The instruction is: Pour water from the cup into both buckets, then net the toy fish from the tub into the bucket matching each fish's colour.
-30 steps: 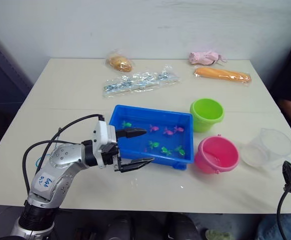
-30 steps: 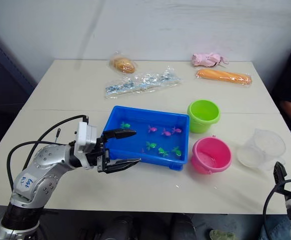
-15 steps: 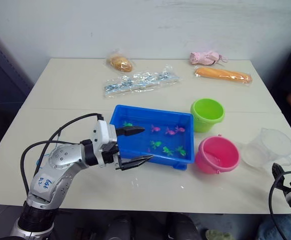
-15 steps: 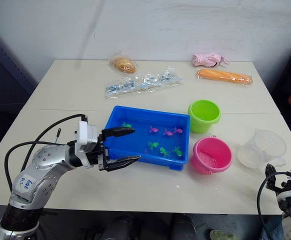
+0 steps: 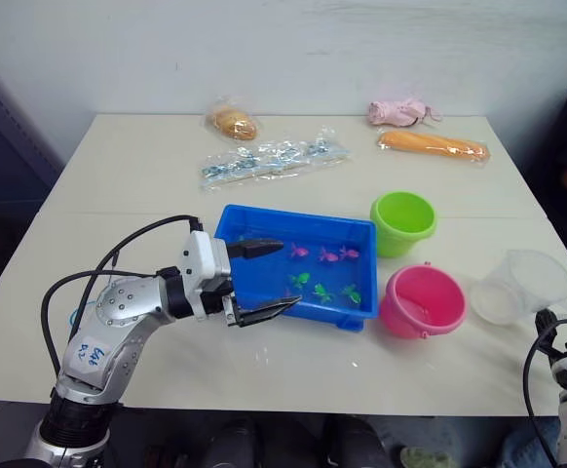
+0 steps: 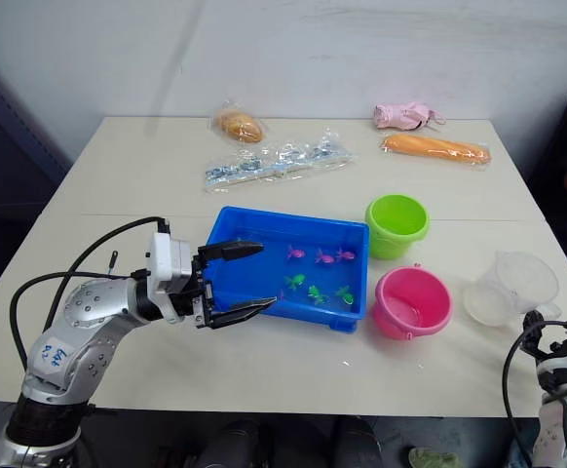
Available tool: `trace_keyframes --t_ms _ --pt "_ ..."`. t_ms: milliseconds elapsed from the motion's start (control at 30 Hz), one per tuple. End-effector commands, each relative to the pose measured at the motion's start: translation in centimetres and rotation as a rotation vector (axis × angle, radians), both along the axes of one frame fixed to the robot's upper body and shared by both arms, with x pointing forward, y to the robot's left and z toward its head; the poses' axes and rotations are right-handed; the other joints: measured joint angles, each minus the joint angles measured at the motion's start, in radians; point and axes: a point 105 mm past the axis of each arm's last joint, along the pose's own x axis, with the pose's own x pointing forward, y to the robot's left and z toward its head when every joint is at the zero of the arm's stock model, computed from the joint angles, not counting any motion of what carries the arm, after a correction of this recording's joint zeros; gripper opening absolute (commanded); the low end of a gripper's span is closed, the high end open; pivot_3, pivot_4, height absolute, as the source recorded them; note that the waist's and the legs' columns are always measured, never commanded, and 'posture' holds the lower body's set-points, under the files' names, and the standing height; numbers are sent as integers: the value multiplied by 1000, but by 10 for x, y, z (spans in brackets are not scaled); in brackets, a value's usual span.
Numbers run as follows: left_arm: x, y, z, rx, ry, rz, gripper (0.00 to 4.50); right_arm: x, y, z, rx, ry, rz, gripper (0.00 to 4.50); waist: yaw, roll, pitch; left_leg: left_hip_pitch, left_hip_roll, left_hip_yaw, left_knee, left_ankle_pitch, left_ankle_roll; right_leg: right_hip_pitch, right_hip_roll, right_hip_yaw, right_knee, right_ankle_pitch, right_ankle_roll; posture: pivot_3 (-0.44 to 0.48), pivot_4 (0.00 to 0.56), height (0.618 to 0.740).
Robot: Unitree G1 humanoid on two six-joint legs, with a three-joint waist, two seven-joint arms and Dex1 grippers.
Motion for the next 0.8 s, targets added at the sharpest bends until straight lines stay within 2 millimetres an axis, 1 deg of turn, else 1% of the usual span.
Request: trace_keyframes --t_ms 33,233,267,300,367,467,500,567,667,733,800 --pt "-3 -3 5 -5 -38 -17 4473 4 -7 11 -23 -41 0 4500 -4 0 0 0 0 0 0 0 0 0 0 0 0 0 0 0 150 740" --pt "-2 -3 6 -6 -43 -6 4473 15 -6 12 -28 -60 37 4500 -17 0 0 0 0 0 0 0 0 0 0 0 2 0 0 0 150 740" --pt "-2 -3 5 -6 -43 -6 4495 16 -6 12 -29 -66 40 4236 -18 0 0 0 0 0 0 0 0 0 0 0 2 0 1 0 150 740" --pt "-2 -3 5 -6 -43 -6 4500 18 -6 12 -31 -75 48 3949 -18 0 0 0 0 0 0 0 0 0 0 0 2 0 1 0 150 740" --pt "-2 -3 5 -5 -42 -5 4500 21 -4 14 -30 -94 63 3230 -19 0 0 0 0 0 0 0 0 0 0 0 1 0 1 0 150 740" --pt "-1 -1 5 -5 -39 0 4500 23 -3 18 -36 -121 69 1676 -18 0 0 0 0 0 0 0 0 0 0 0 1 0 1 0 150 740" --pt "-1 0 4 -4 -38 1 4500 23 -3 19 -41 -129 70 1233 -17 0 0 0 0 0 0 0 0 0 0 0 1 0 1 0 150 740" --pt "-1 1 4 -4 -36 3 4500 23 -2 21 -48 -140 72 80 -15 0 0 0 0 0 0 0 0 0 0 0 1 0 1 0 150 740" --pt "-1 1 3 -4 -34 5 4500 22 -3 23 -55 -146 70 29 -17 0 0 0 0 0 0 0 0 0 0 0 1 0 1 0 150 740" --pt "0 4 5 -4 -34 17 4500 19 -3 36 -100 -164 77 29 -17 2 1 0 0 0 0 0 0 0 0 0 1 0 1 0 150 740" --pt "-1 7 6 -11 -29 28 4500 12 2 55 -199 -161 108 29 -15 6 3 -1 0 0 0 0 0 0 0 0 1 0 1 0 150 740"
